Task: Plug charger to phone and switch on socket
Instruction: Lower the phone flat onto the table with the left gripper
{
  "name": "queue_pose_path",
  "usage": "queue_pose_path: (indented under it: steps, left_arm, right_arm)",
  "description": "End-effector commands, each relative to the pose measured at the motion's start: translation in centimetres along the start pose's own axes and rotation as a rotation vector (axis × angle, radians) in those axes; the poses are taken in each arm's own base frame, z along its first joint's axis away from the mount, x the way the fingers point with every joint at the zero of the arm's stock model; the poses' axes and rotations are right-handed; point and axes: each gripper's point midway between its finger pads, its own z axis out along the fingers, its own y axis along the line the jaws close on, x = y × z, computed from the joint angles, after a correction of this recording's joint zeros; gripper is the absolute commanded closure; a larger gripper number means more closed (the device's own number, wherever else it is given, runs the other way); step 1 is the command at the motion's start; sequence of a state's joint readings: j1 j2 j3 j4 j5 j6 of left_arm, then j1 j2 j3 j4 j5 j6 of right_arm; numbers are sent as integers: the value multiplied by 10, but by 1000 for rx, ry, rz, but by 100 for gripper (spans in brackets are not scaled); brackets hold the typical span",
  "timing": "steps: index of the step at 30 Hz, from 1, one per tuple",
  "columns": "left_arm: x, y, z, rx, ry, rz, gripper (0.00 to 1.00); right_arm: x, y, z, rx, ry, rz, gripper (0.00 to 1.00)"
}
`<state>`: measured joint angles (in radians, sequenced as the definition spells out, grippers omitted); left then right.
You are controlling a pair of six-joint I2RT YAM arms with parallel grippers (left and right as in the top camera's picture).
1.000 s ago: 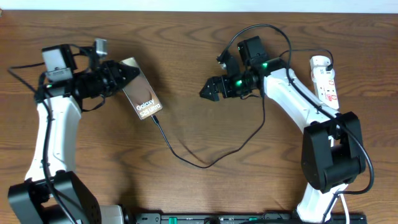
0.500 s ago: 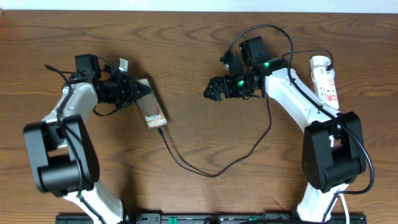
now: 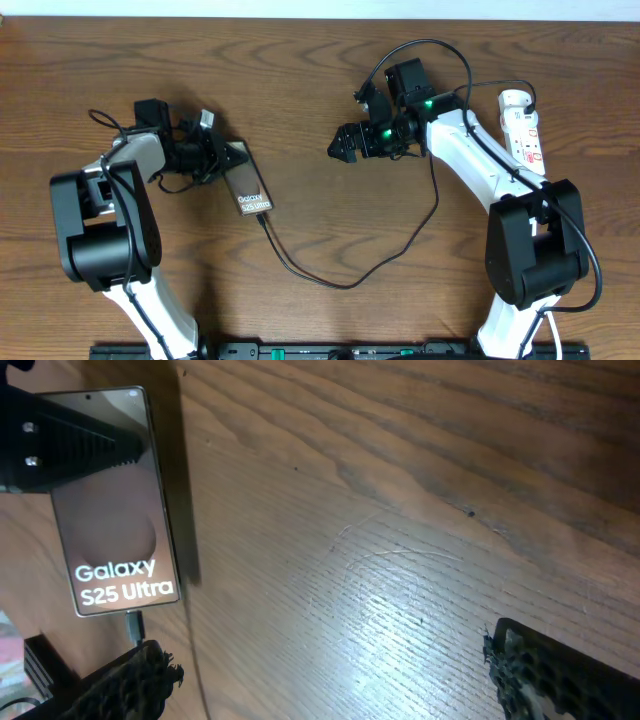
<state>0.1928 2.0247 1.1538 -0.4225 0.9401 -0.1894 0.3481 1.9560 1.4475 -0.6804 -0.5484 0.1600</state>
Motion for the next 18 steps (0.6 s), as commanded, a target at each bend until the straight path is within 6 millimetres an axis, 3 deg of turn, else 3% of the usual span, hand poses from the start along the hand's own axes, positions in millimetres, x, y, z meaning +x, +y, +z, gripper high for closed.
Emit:
queue_pose_path:
  steps: [1,7,18]
  left_arm:
    - [7,-5,3,34,23,14,93]
    - [16,14,8,-44,30,-8,93]
    - [18,16,9,-44,32,-12,93]
  right_arm:
    - [-8,5,-9,-2,-29,-13,1]
    - [-7,5,-9,-2,-26,-12,1]
    - [-7,5,-10,-2,-26,-12,1]
